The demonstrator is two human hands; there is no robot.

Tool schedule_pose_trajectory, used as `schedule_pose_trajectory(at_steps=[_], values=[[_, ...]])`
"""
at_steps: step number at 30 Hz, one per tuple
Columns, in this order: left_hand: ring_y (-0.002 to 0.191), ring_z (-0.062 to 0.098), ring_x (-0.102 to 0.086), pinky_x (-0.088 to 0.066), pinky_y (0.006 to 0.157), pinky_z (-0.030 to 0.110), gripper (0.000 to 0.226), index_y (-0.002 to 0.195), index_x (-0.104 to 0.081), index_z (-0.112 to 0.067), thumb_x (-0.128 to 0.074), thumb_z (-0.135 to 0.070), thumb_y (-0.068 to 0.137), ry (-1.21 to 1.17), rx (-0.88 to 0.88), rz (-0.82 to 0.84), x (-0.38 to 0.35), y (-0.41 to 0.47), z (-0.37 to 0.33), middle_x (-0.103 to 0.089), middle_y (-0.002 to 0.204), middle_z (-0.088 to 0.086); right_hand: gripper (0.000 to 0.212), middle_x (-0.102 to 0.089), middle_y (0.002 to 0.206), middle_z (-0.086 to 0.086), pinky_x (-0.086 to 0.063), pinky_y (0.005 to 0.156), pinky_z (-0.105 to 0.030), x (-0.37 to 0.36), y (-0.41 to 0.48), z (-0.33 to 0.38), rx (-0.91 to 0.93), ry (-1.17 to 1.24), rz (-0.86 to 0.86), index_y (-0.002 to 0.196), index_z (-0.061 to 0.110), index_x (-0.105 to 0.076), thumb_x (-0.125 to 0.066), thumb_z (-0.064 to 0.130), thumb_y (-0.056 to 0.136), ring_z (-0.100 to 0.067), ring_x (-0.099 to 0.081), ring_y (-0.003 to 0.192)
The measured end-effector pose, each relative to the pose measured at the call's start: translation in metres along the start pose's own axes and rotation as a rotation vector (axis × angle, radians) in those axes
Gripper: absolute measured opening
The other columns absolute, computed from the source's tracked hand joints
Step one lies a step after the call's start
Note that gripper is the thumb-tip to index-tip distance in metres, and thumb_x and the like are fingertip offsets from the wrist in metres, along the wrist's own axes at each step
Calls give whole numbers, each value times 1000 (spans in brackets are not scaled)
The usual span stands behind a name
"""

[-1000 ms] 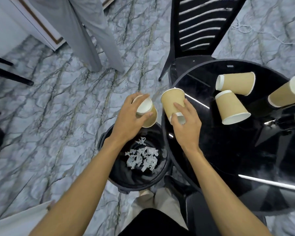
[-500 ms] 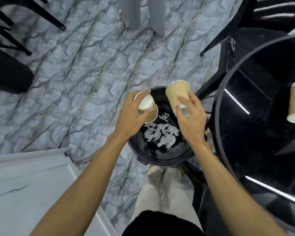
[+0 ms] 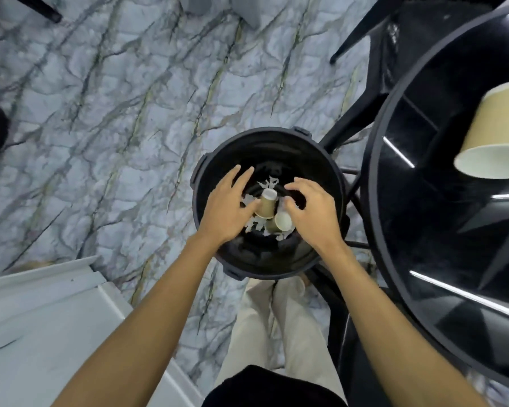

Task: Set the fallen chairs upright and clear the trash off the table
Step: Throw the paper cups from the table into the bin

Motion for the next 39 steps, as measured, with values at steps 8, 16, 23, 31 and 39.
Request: schedule_pose_trajectory(at_steps=[8, 16, 23, 31, 39], values=[[146, 15, -25, -24, 116, 34, 60, 151, -33, -27, -55, -39, 96, -92, -308, -95, 64, 48, -171, -28, 158, -1, 22, -68, 117, 2, -49, 97, -30, 101, -21, 30, 55, 110, -195, 109, 14, -72, -61, 11, 90, -9, -61, 109], [144, 15, -28, -28, 116, 37, 62, 149, -35, -28, -53, -47, 93, -90, -499, 29, 43, 59, -294, -29, 157, -2, 22, -68, 115, 7, -50, 97, -35, 212, -65, 4, 0, 158, -533, 107, 18, -71, -61, 9, 89, -11, -60, 111], [145, 19, -27, -28, 116, 43, 61, 146, -40, -34, -61, -44, 91, 34, -498, 39, 11, 74, -333, -27, 159, -3, 32, -57, 136, 7, -29, 103, -6, 275, -79, -54, -167, 109, -606, 122, 21, -66, -62, 12, 92, -6, -46, 129], [141, 23, -34, -36, 111, 50, 55, 139, -52, -26, -67, -29, 85, 79, -488, -37, -6, 79, -341, -33, 155, 1, 37, -51, 143, 6, -48, 100, -30, 293, -79, -82, -154, 120, -616, 128, 21, -62, -61, 13, 92, -2, -38, 131], [140, 18, -36, -38, 110, 46, 54, 137, -54, -29, -68, -31, 85, 28, -516, -93, 0, 82, -368, -35, 155, -4, 42, -46, 148, 2, -21, 110, -16, 327, -61, -84, -132, 30, -631, 132, 21, -59, -63, 20, 91, -14, -36, 137]])
Point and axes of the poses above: each hand's wrist, its own y-axis towards the middle knuckle, its own x-axis out of the back of the hand, z = x × y, the point moved 8 cm from there along y, towards the middle knuckle
